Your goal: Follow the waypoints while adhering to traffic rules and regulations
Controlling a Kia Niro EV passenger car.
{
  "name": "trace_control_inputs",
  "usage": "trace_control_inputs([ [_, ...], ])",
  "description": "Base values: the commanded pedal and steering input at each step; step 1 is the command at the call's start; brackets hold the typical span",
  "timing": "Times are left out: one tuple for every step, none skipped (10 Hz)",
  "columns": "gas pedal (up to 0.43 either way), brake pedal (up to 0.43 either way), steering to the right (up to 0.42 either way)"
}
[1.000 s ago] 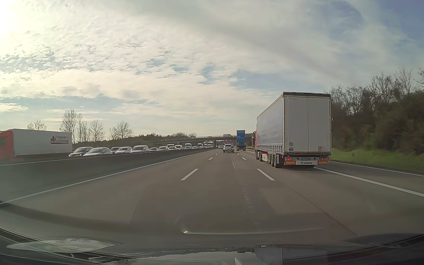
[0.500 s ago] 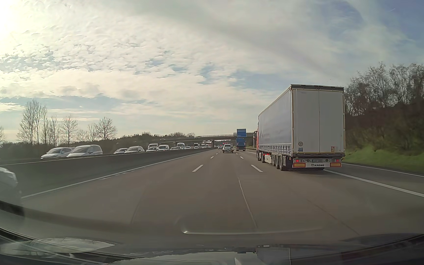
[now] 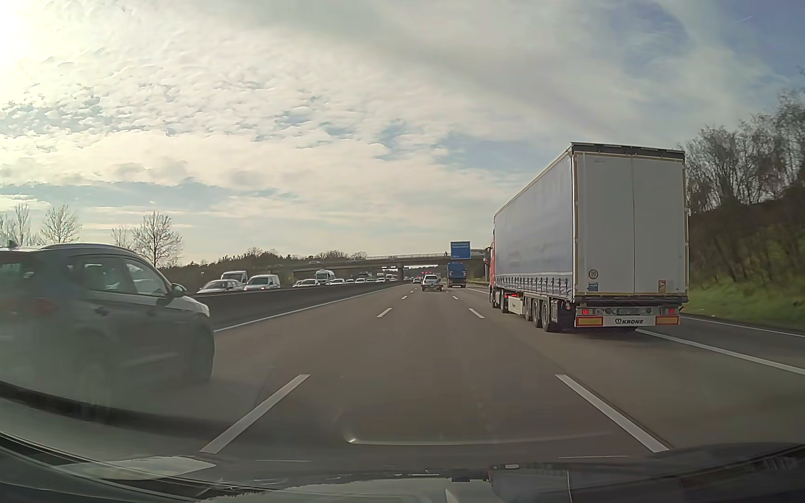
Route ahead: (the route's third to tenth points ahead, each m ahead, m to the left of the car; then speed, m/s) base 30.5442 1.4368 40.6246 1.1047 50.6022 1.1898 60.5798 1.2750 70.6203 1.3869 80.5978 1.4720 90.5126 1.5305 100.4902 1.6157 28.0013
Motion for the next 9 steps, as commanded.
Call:
trace_control_inputs([
  [0.177,0.0,-0.001],
  [0.177,0.0,-0.001],
  [0.177,0.0,-0.001],
  [0.177,0.0,-0.001],
  [0.177,0.0,-0.001],
  [0.177,0.0,-0.001],
  [0.177,0.0,-0.001],
  [0.177,0.0,-0.002],
  [0.177,0.0,-0.004],
])
